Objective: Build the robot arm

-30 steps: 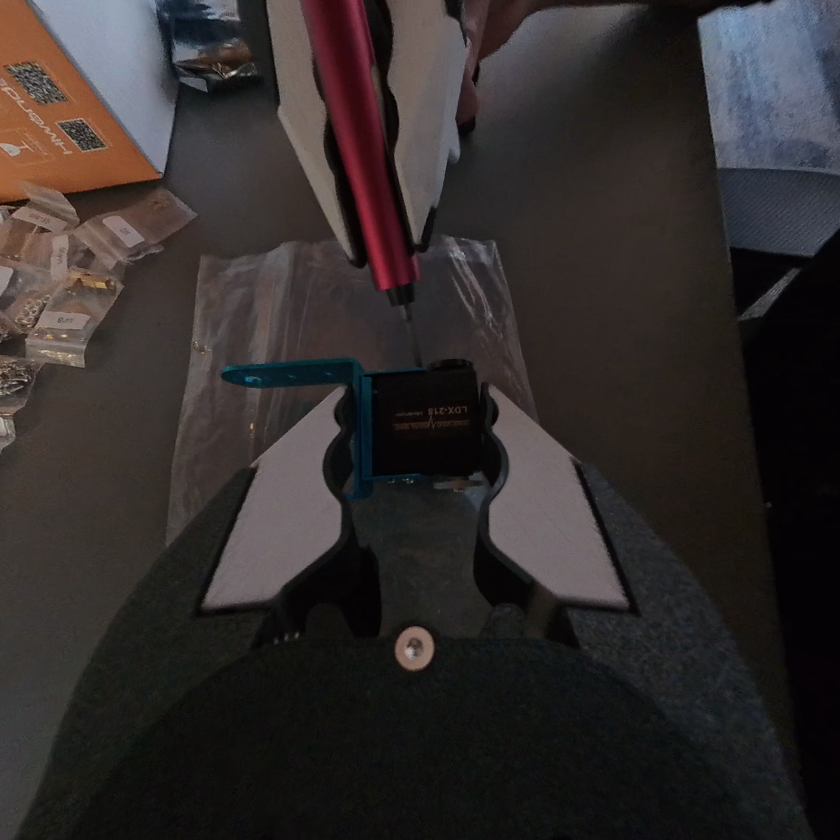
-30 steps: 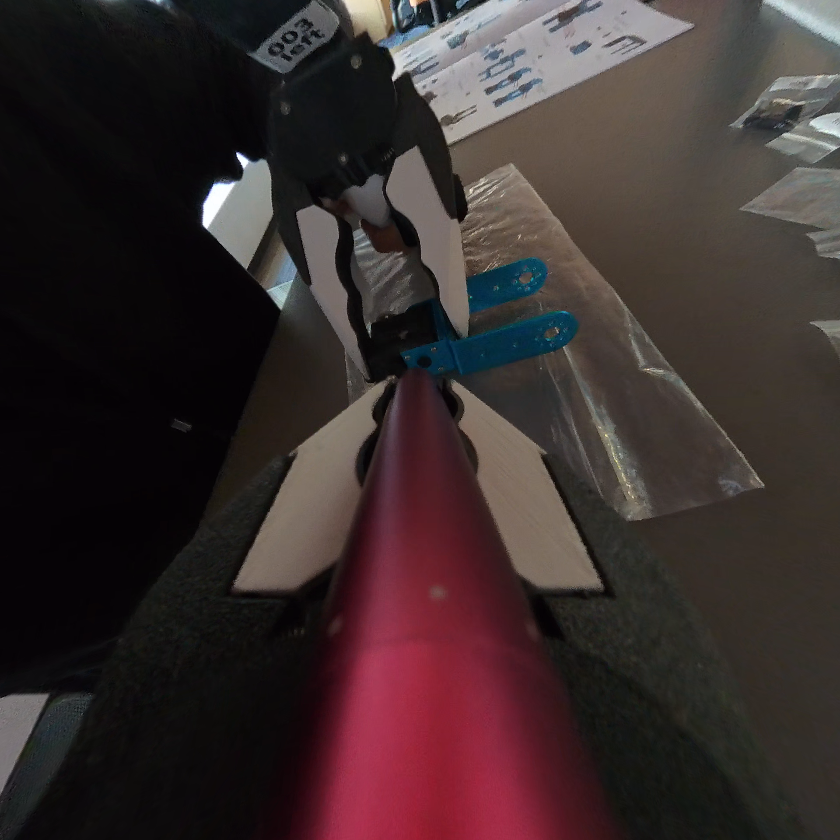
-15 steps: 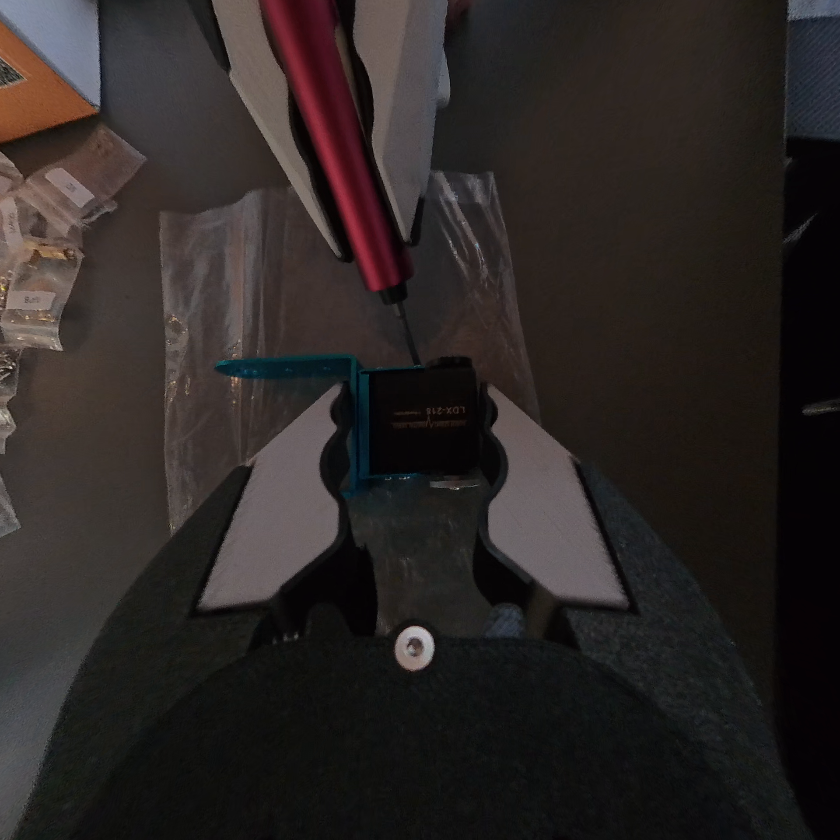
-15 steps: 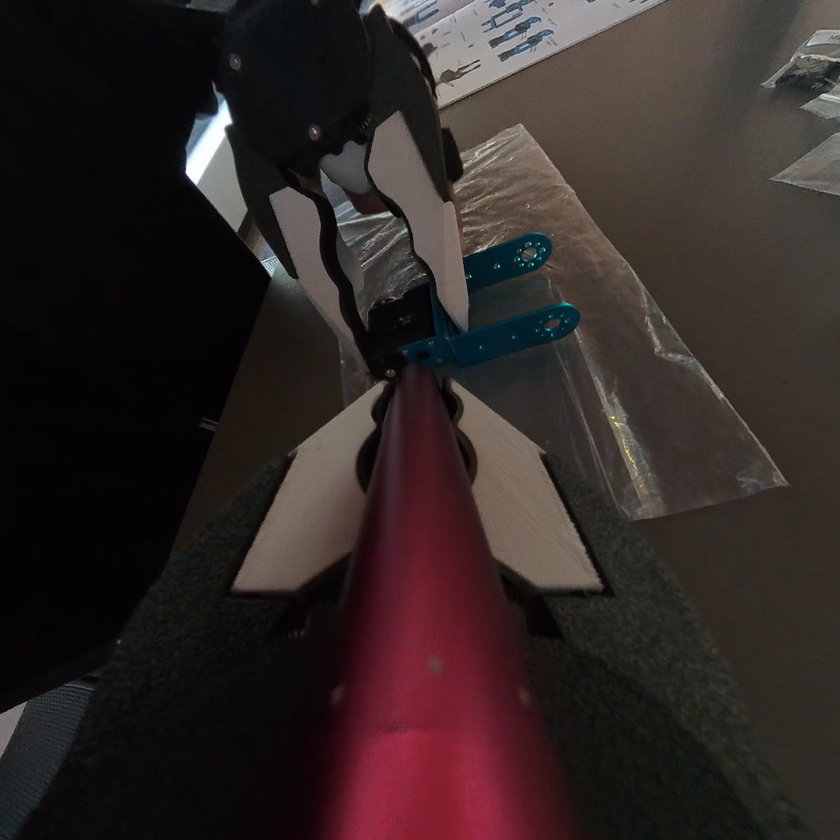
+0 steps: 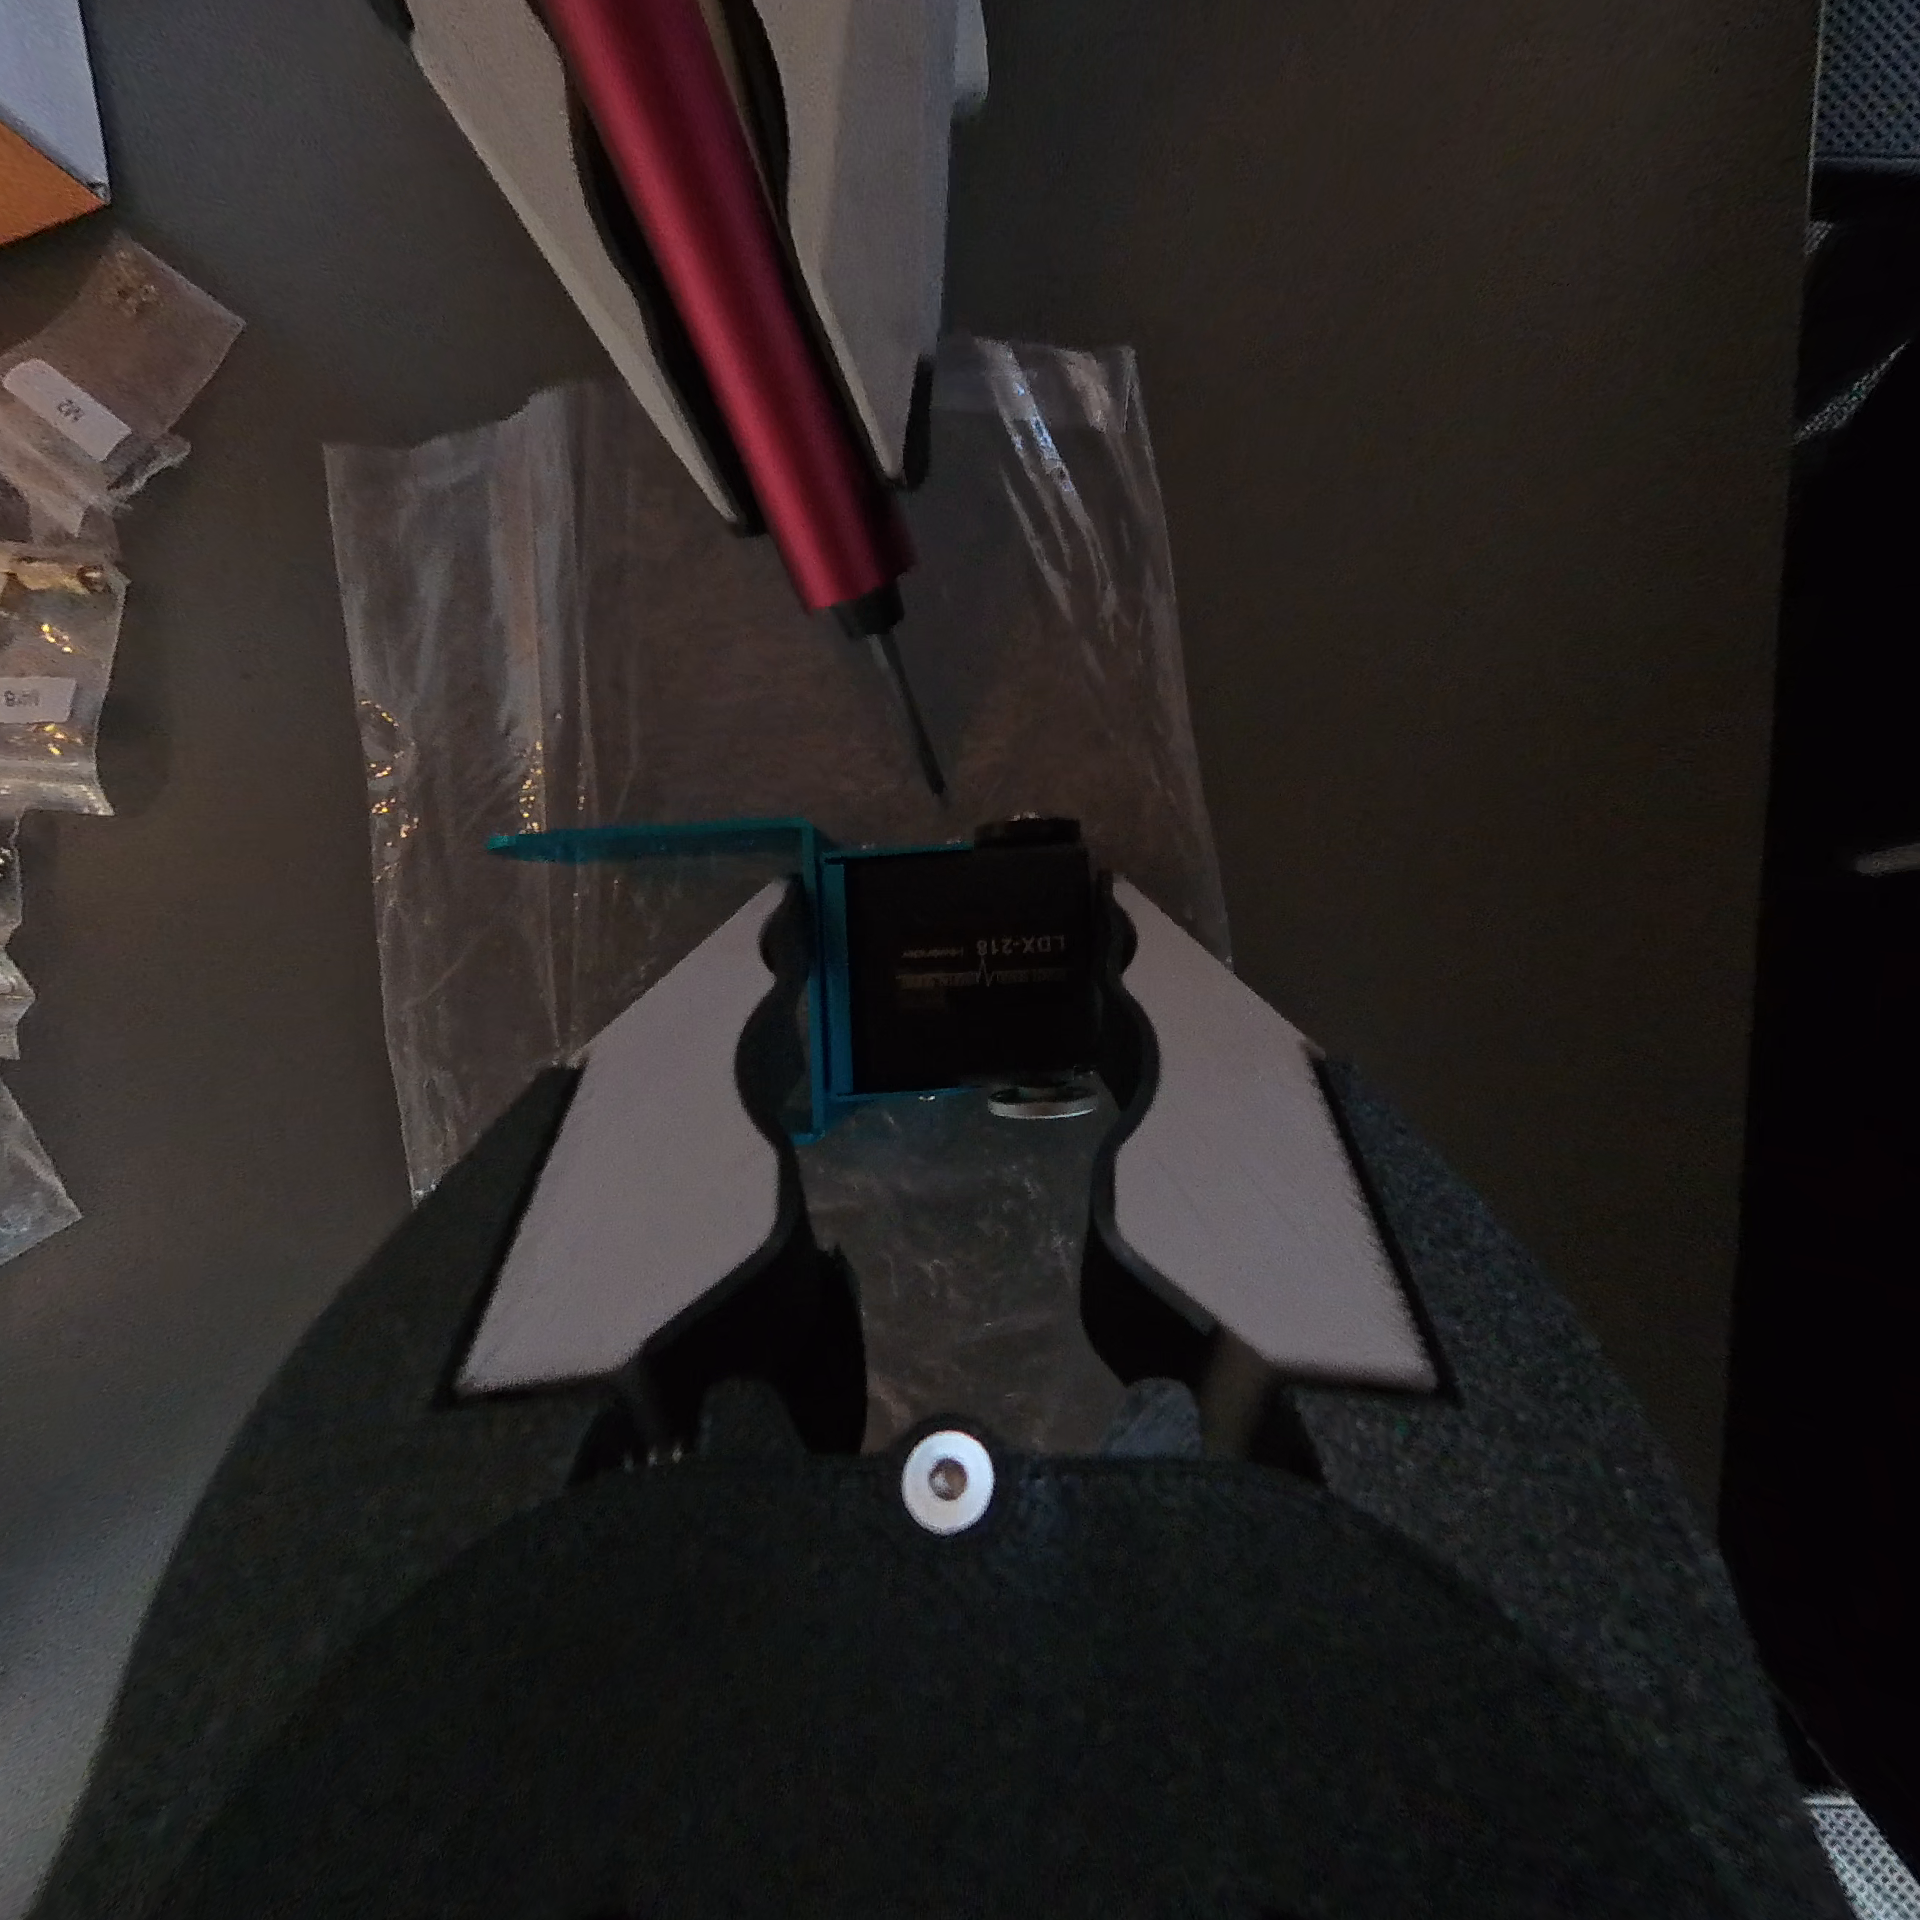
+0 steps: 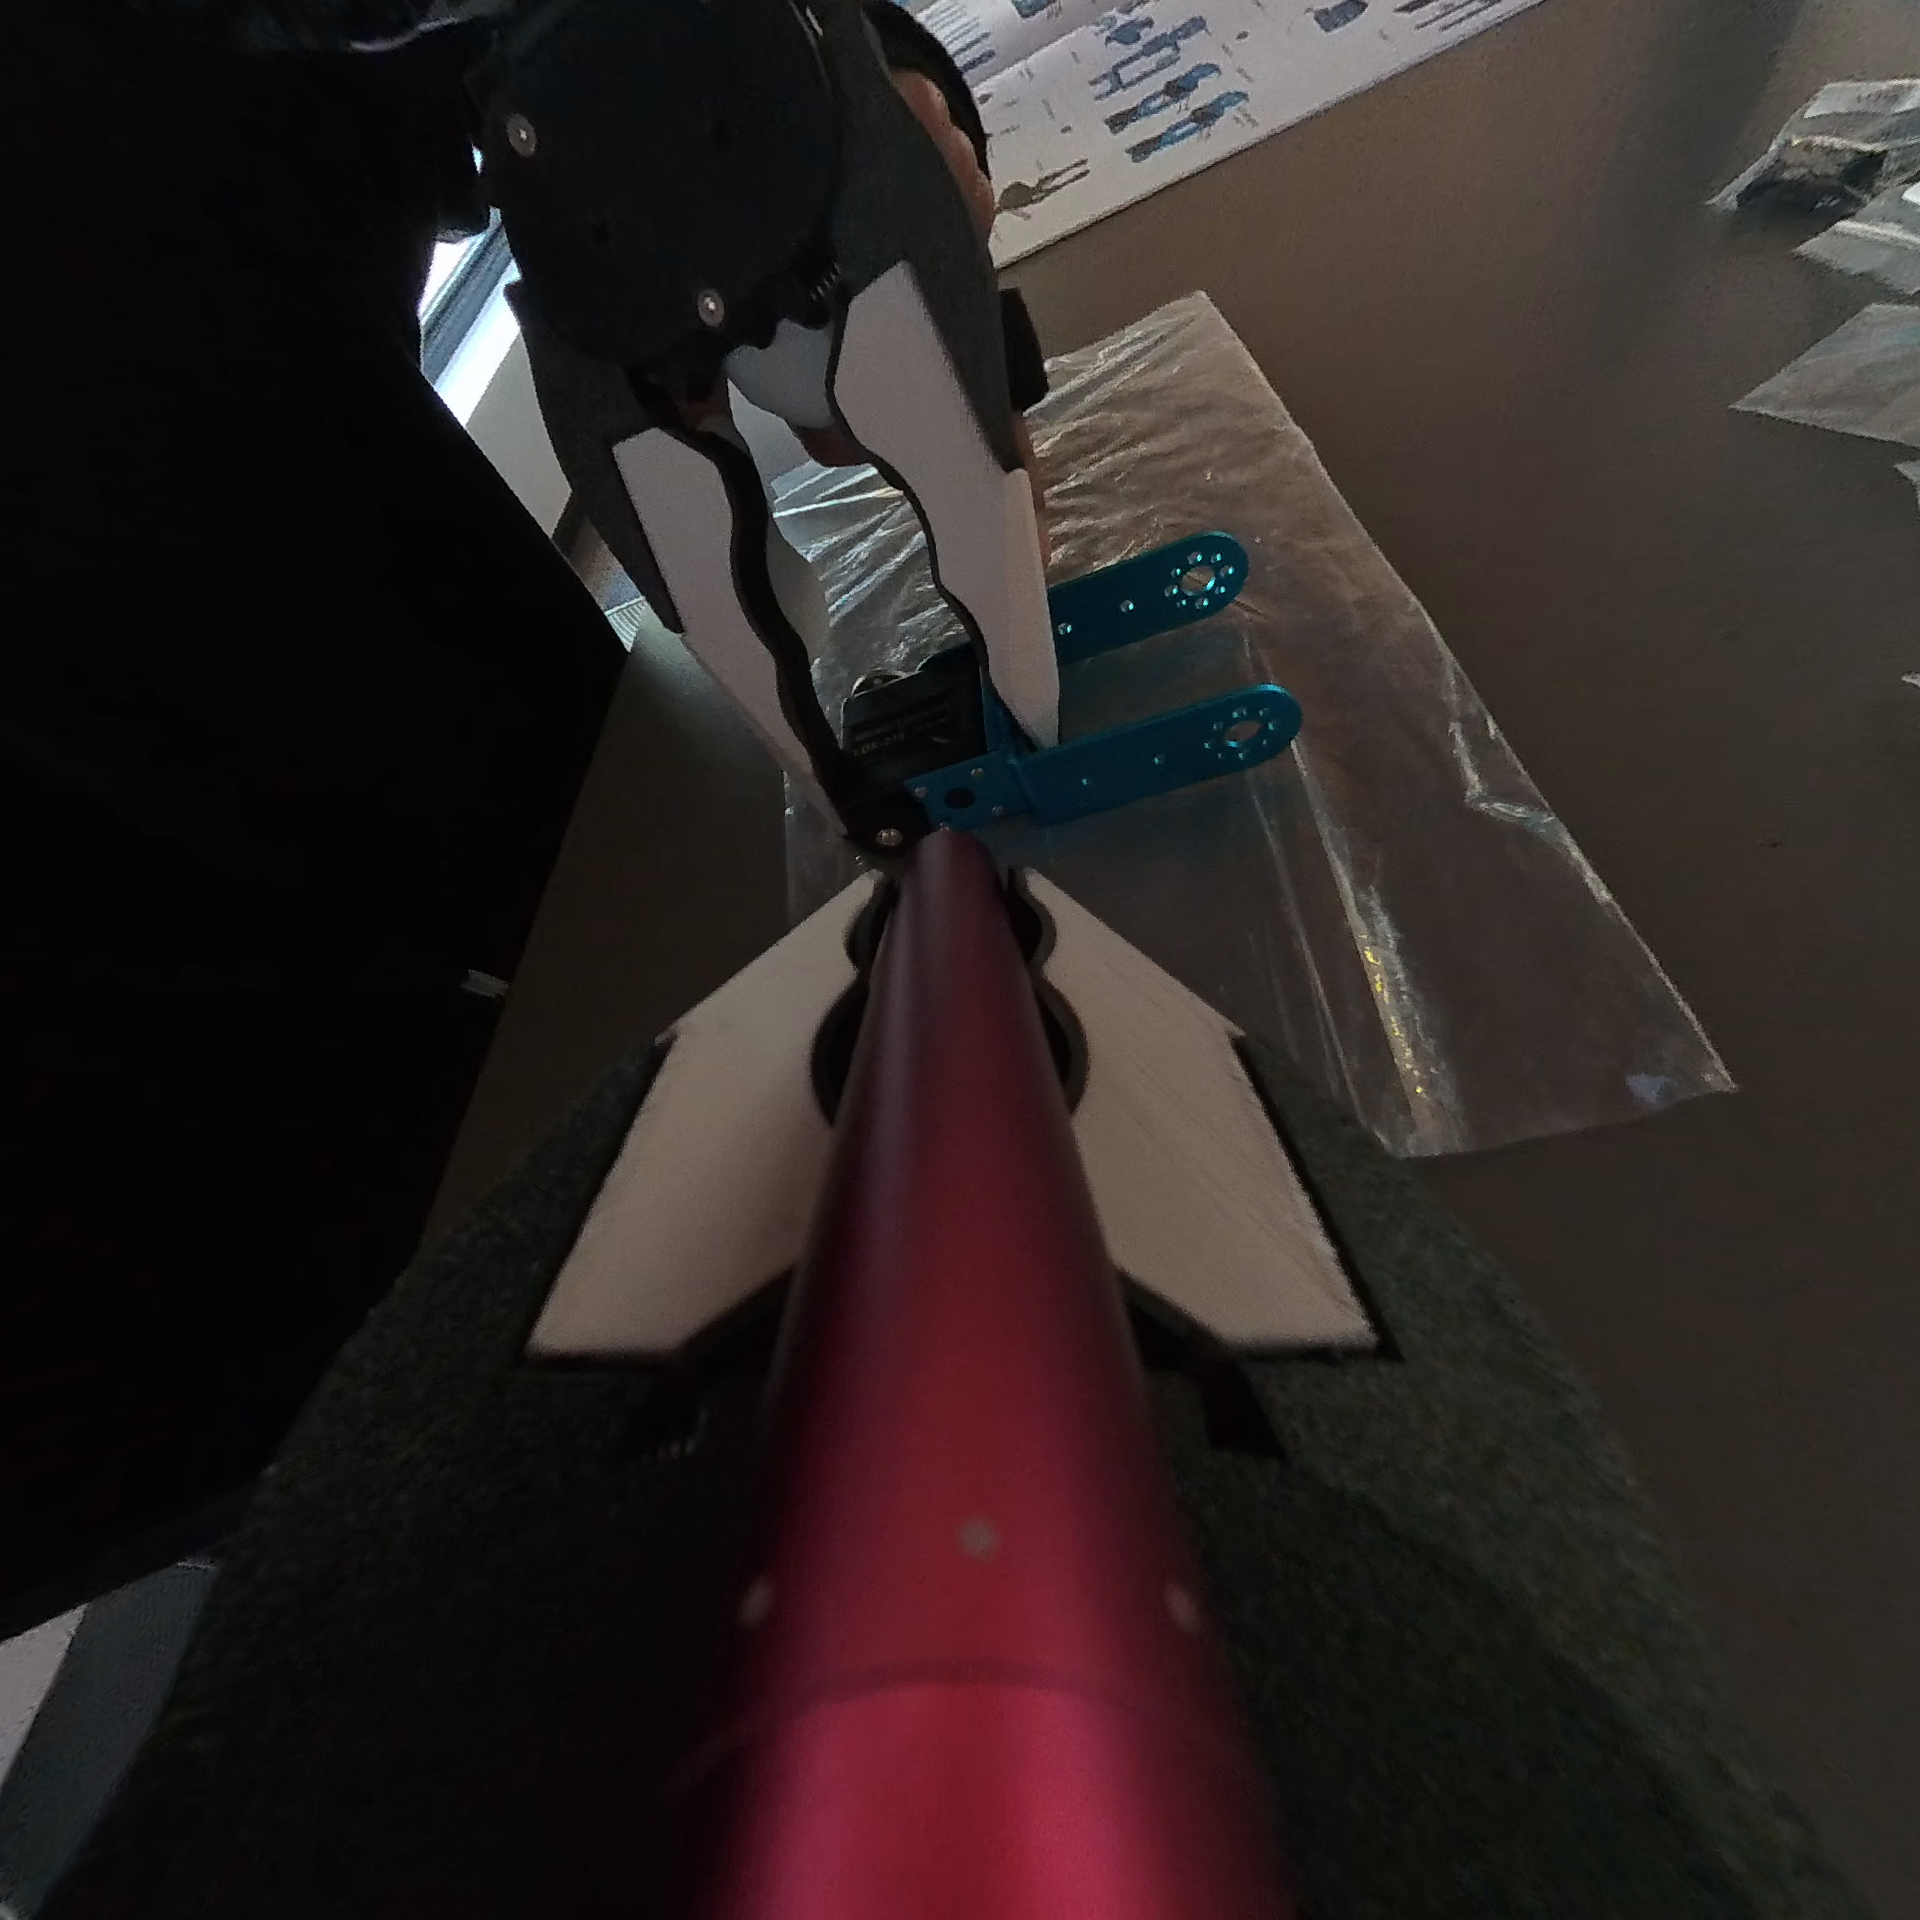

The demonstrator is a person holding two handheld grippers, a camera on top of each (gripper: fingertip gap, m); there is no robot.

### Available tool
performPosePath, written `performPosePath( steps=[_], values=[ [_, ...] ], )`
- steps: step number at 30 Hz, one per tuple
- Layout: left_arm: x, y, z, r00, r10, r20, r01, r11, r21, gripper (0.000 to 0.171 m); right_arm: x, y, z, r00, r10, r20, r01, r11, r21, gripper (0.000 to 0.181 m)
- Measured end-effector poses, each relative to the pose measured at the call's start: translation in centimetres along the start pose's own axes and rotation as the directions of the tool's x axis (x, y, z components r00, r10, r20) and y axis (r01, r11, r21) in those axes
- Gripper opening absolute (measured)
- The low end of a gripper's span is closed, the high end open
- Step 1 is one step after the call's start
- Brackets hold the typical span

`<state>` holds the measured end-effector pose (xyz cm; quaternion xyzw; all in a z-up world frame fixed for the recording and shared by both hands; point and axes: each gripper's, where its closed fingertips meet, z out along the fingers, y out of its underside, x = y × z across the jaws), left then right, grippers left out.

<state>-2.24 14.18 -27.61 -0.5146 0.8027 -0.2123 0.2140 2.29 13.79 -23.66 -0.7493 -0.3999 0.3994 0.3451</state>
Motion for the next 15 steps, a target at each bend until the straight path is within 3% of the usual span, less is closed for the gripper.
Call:
performPosePath(
  steps=[5, 9, 12, 15],
  values=[
    [-0.2, -0.2, -0.6, 0.999, -0.011, 0.032, 0.011, 1.000, 0.009, 0.056, -0.1, -1.4, -1.0, 0.999, 0.046, 0.026, -0.048, 0.994, 0.093, 0.021],
    [-2.1, -4.1, -3.1, 0.989, -0.078, 0.128, 0.052, 0.979, 0.196, 0.058, -0.3, -3.1, -2.0, 0.991, 0.113, 0.077, -0.127, 0.970, 0.206, 0.022],
    [-3.5, -7.6, -4.2, 0.934, 0.024, 0.355, -0.141, 0.941, 0.308, 0.057, -0.6, -4.2, -2.0, 0.979, 0.166, 0.122, -0.193, 0.944, 0.269, 0.023],
    [-4.0, -9.0, -3.3, 0.804, 0.161, 0.572, -0.353, 0.904, 0.241, 0.044, -0.8, -4.7, -1.7, 0.973, 0.183, 0.139, -0.217, 0.931, 0.295, 0.020]
  ],
)
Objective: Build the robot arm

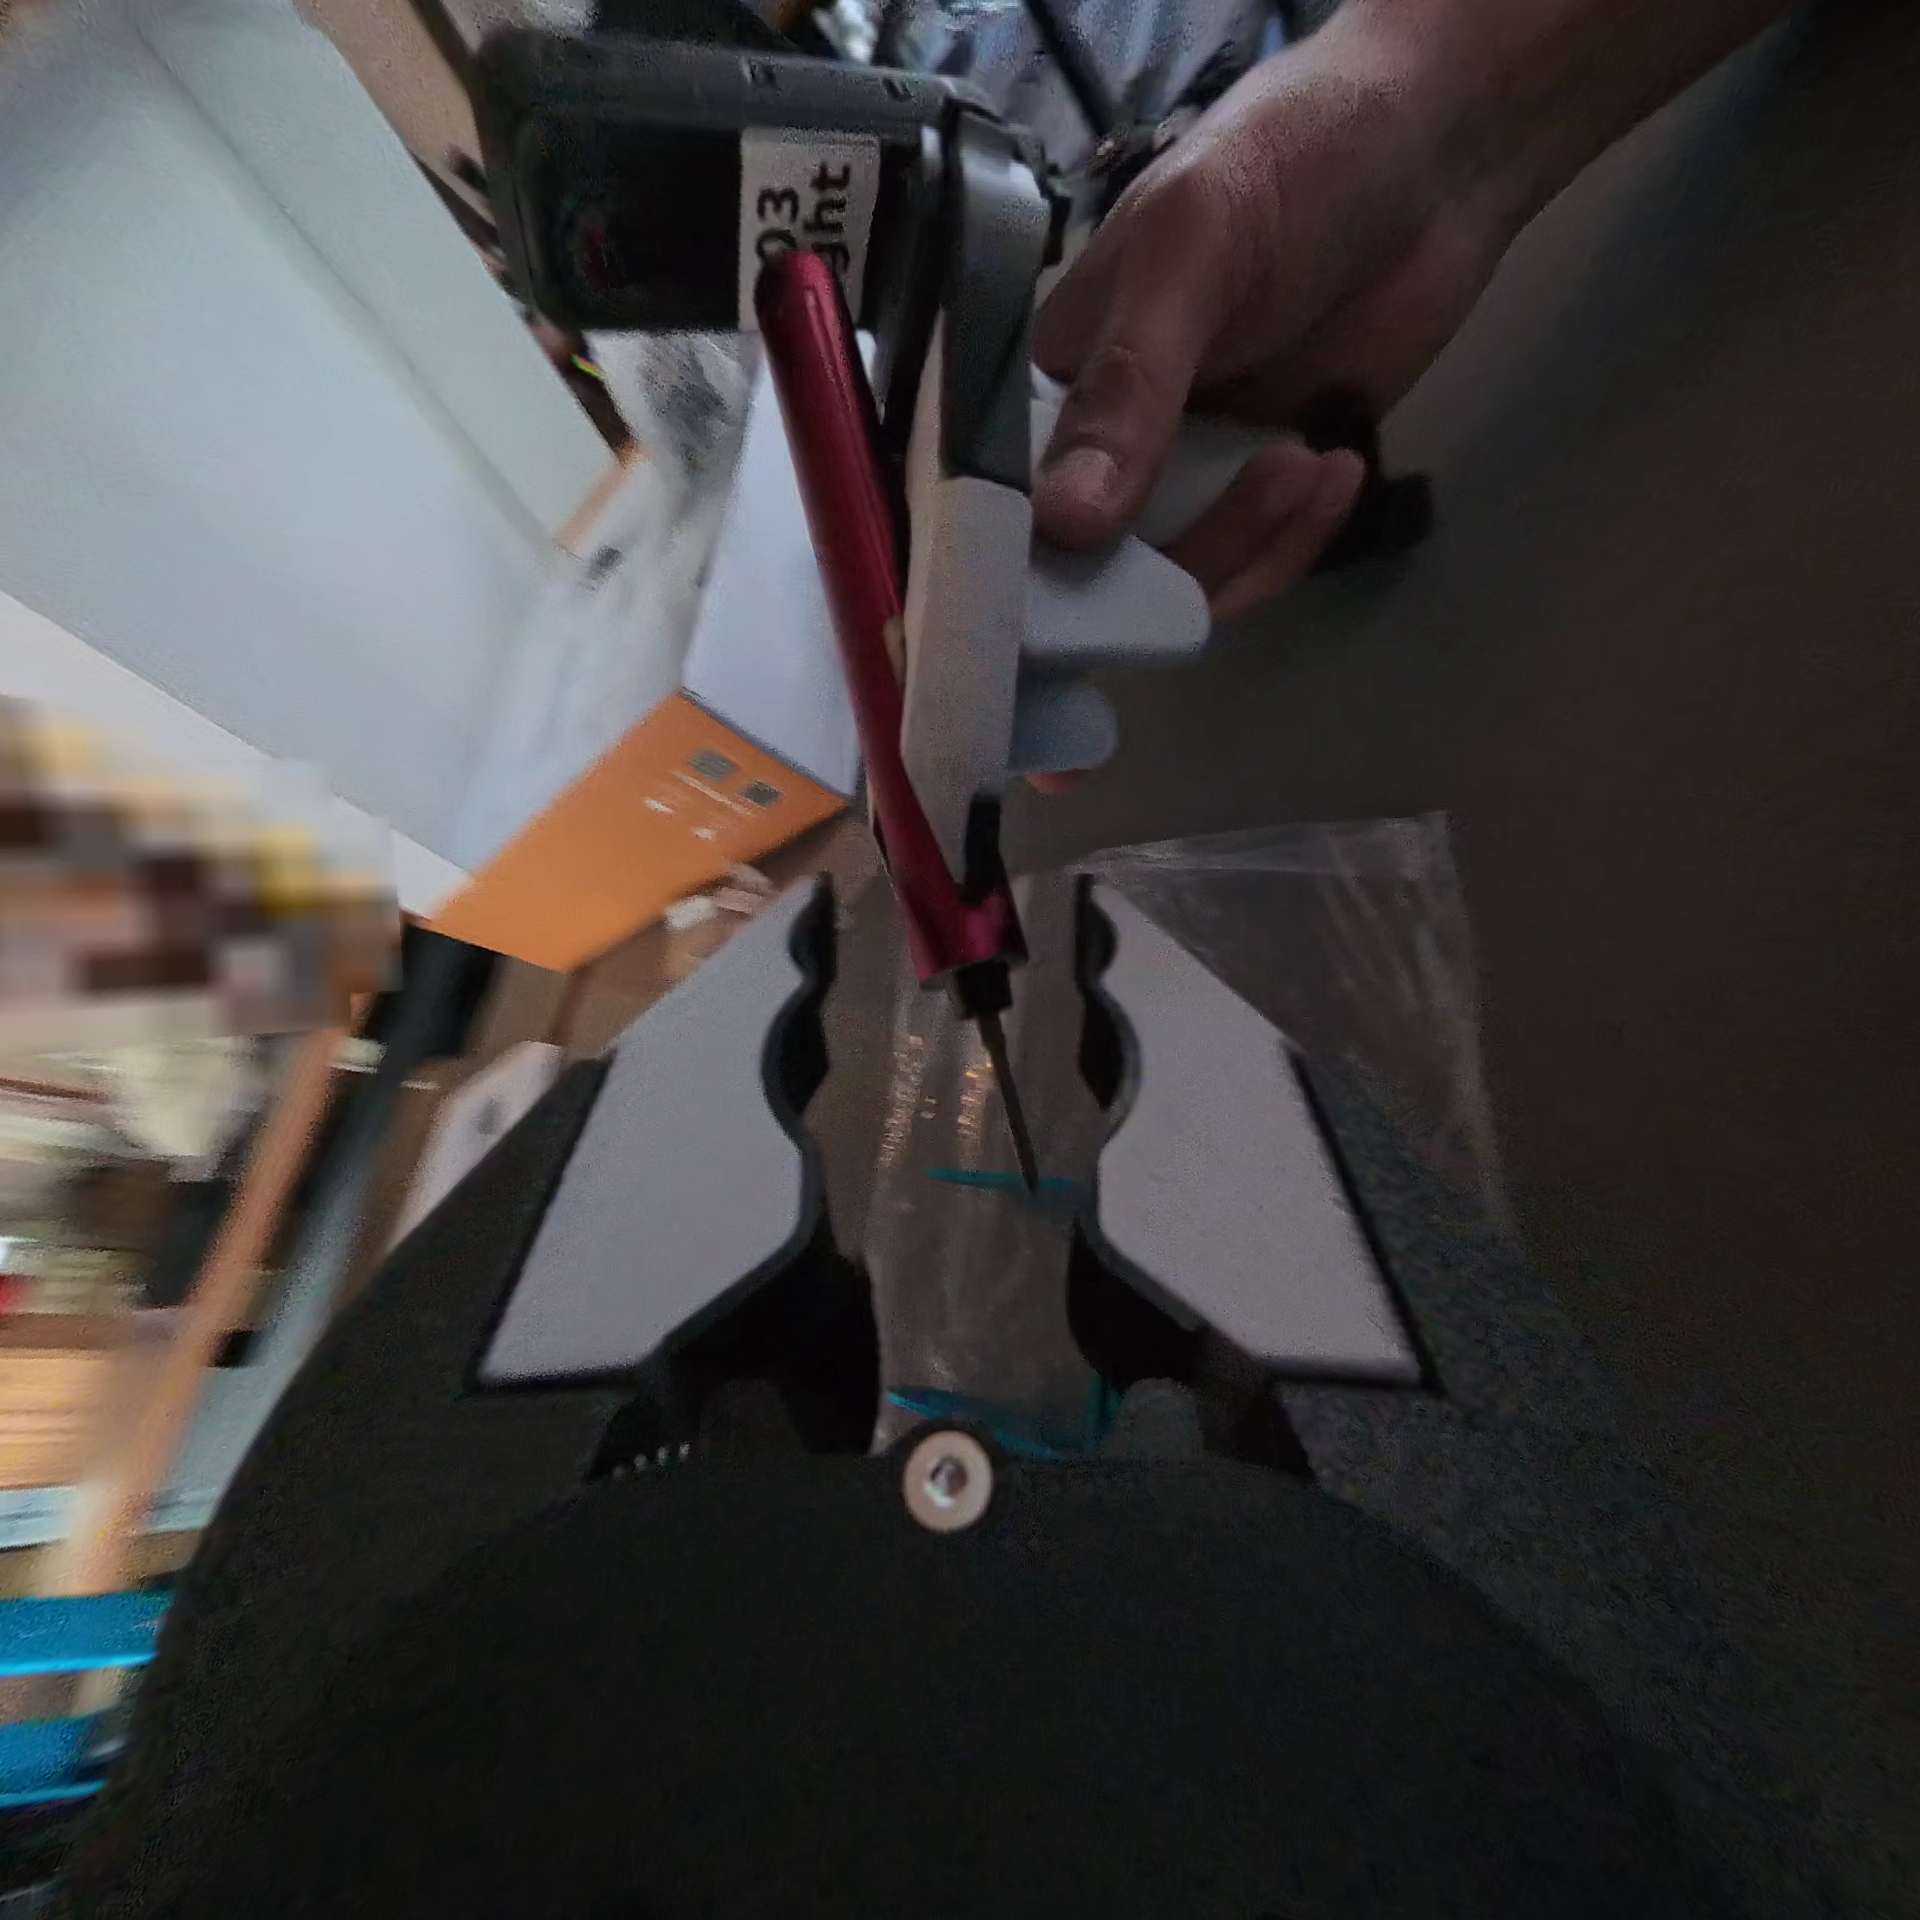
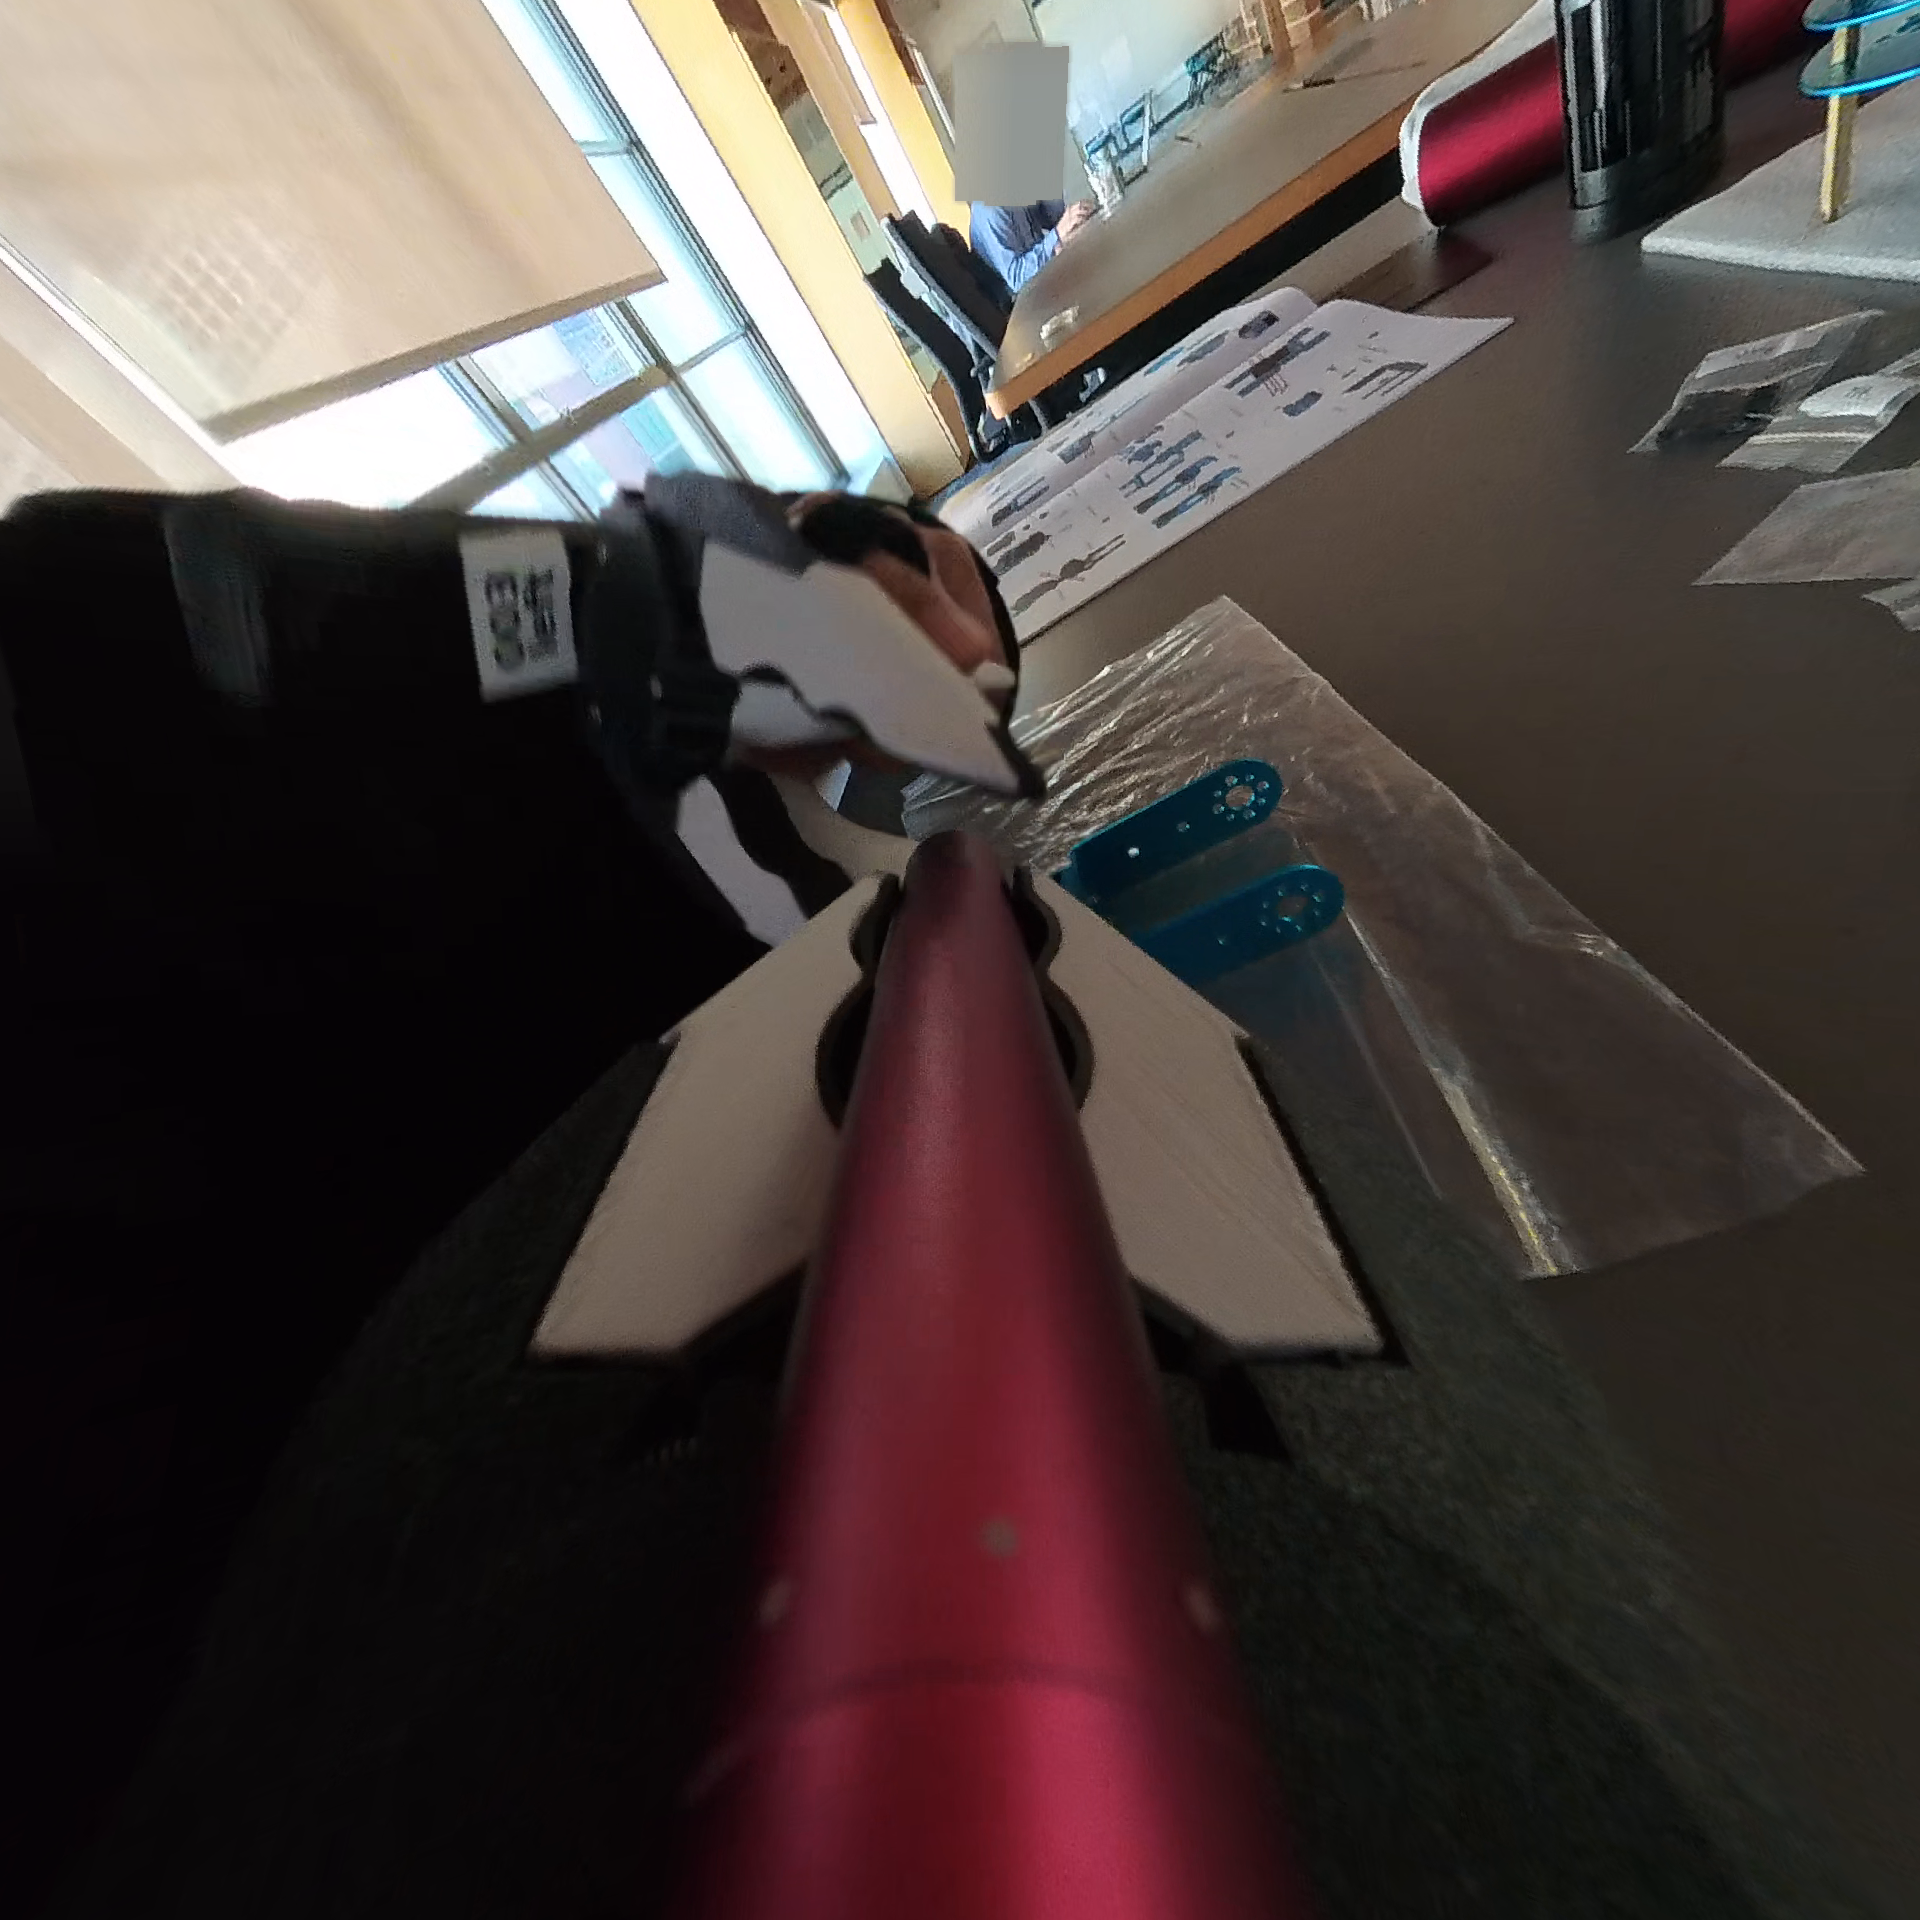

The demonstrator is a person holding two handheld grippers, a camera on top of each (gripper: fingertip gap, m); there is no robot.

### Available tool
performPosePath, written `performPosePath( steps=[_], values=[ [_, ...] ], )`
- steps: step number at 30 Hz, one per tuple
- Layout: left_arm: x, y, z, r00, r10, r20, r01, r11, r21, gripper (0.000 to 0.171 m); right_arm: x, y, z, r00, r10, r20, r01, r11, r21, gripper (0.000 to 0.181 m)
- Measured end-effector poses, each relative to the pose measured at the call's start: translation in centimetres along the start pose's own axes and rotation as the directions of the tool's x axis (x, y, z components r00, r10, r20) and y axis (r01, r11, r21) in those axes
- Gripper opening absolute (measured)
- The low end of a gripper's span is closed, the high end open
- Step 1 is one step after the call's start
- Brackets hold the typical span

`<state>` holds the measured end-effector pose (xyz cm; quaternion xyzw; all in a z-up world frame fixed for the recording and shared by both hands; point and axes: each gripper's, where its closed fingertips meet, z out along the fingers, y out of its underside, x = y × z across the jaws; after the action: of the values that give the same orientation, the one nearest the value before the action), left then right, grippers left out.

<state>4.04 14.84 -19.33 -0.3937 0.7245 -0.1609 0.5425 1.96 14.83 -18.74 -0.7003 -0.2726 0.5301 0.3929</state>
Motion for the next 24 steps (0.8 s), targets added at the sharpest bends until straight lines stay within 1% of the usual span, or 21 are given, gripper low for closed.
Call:
performPosePath(
  steps=[1, 2, 4, 6, 8, 10, 11, 13, 16, 22, 24],
  values=[
    [-0.29, -0.07, 0.27, 0.995, 0.066, 0.070, -0.067, 0.998, 0.003, 0.028, -0.07, -0.06, 0.04, 1.000, 0.003, 0.002, -0.003, 1.000, 0.008, 0.022],
    [-0.24, -0.21, 0.37, 0.986, 0.123, 0.109, -0.125, 0.992, 0.010, 0.023, -0.06, -0.15, -0.02, 1.000, 0.000, 0.001, 0.000, 1.000, 0.017, 0.022],
    [-0.18, -0.39, 0.35, 0.976, 0.161, 0.145, -0.165, 0.986, 0.017, 0.023, -0.22, -0.04, -0.13, 0.999, -0.038, 0.004, 0.038, 0.999, 0.006, 0.021],
    [-0.13, -0.28, 0.33, 0.987, 0.110, 0.119, -0.114, 0.993, 0.026, 0.022, -0.13, 0.17, -0.14, 0.996, -0.085, -0.016, 0.085, 0.996, -0.009, 0.022],
    [0.02, -0.41, 0.18, 0.997, 0.037, 0.063, -0.041, 0.997, 0.062, 0.022, -0.30, 0.30, -0.13, 0.994, -0.113, -0.009, 0.113, 0.993, -0.018, 0.022],
    [-0.06, -0.54, 0.07, 0.999, 0.006, 0.052, -0.010, 0.997, 0.077, 0.021, -0.39, 0.20, -0.12, 0.993, -0.119, -0.005, 0.119, 0.993, -0.009, 0.022],
    [-0.08, -0.60, 0.05, 0.998, 0.011, 0.060, -0.016, 0.997, 0.080, 0.021, -0.43, 0.18, -0.14, 0.991, -0.132, -0.004, 0.132, 0.991, -0.009, 0.022],
    [-0.10, -0.70, -0.02, 0.994, 0.059, 0.095, -0.067, 0.995, 0.078, 0.021, -0.54, 0.19, -0.12, 0.989, -0.150, -0.006, 0.150, 0.989, -0.014, 0.021],
    [-0.03, -0.78, -0.14, 0.979, 0.138, 0.150, -0.149, 0.987, 0.067, 0.021, -0.72, 0.27, -0.05, 0.992, -0.127, 0.008, 0.128, 0.992, -0.015, 0.022],
    [-0.50, -0.72, -0.15, 0.938, 0.238, 0.254, -0.253, 0.967, 0.028, 0.020, -0.69, -0.07, 0.05, 0.998, -0.056, 0.024, 0.056, 0.998, 0.016, 0.022],
    [-0.58, -0.74, -0.14, 0.924, 0.261, 0.280, -0.276, 0.961, 0.015, 0.020, -0.66, -0.06, 0.03, 0.997, -0.079, 0.015, 0.079, 0.997, 0.015, 0.022]
  ],
)
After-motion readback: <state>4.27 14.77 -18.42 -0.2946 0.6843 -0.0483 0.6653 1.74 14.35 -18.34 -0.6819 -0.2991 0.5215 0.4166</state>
